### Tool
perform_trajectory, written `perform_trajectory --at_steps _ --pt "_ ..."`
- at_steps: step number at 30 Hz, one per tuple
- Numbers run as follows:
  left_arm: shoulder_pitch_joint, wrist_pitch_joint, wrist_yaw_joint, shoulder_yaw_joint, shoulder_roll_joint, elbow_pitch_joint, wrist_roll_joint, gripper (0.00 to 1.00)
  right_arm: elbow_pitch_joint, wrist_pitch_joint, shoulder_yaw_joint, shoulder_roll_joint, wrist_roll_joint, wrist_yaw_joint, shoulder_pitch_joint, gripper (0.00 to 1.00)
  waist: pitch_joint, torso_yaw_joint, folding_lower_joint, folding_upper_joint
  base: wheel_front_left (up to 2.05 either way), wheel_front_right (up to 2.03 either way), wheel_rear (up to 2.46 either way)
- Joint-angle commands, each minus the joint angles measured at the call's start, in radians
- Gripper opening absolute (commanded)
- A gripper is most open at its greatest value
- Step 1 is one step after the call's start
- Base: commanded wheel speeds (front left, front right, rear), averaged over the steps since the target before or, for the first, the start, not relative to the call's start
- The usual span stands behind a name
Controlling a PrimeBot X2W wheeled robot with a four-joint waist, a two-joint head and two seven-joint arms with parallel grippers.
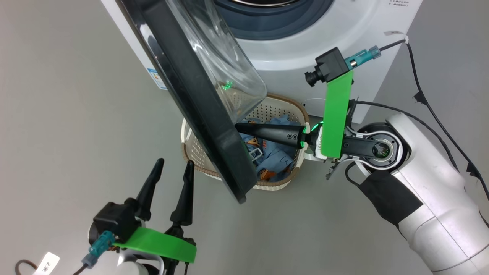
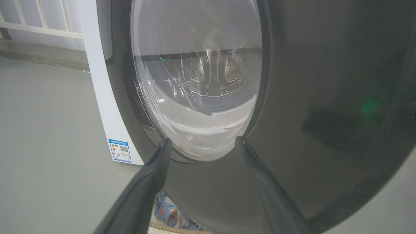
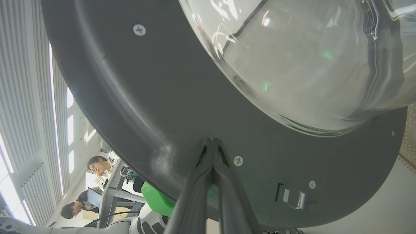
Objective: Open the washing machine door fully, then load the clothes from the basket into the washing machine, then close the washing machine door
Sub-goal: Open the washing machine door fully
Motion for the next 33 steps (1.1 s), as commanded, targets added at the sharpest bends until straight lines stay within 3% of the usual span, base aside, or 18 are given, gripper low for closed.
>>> perform_trajectory --at_steps 1,5,8,9,10,11,21,33 --pt "0.007 -0.006 -0.005 0.038 0.017 -0.019 0.010 1.00 -0.026 -0.006 0.005 0.026 -0.018 0.003 0.023 0.00 -0.003 -0.002 0.0000 0.0000 0.00 0.00 0.00" --pt "0.012 -0.006 -0.009 0.049 0.017 -0.011 0.012 1.00 -0.007 -0.038 -0.014 0.020 -0.022 0.003 0.043 0.00 -0.022 -0.016 0.0000 0.0000 0.00 0.00 0.00" --pt "0.014 -0.006 -0.017 0.056 0.017 0.001 0.018 1.00 0.006 -0.070 -0.034 0.007 -0.026 0.003 0.065 0.44 -0.039 -0.032 0.0000 0.0000 0.00 0.00 0.00" --pt "0.014 -0.006 -0.019 0.059 0.017 0.006 0.021 1.00 0.010 -0.080 -0.040 0.002 -0.027 0.003 0.074 0.64 -0.045 -0.038 0.0000 0.0000 0.00 0.00 0.00" --pt "0.015 -0.006 -0.022 0.062 0.017 0.012 0.024 1.00 0.013 -0.089 -0.045 -0.004 -0.027 0.003 0.085 0.91 -0.052 -0.045 0.0000 0.0000 0.00 0.00 0.00" --pt "0.015 -0.006 -0.024 0.066 0.017 0.018 0.026 1.00 0.015 -0.101 -0.051 -0.009 -0.030 0.003 0.096 1.00 -0.059 -0.052 0.0000 0.0000 0.00 0.00 0.00" --pt "0.054 -0.006 -0.037 0.117 0.019 0.063 0.073 1.00 0.014 -0.227 -0.085 -0.069 -0.045 0.003 0.273 1.00 -0.138 -0.148 0.0000 0.0000 0.00 0.00 0.00" --pt "0.104 -0.006 -0.038 0.141 0.059 0.058 0.063 1.00 -0.018 -0.356 -0.101 -0.143 -0.072 0.003 0.433 1.00 -0.186 -0.235 0.0000 0.0000 0.00 0.00 0.00"
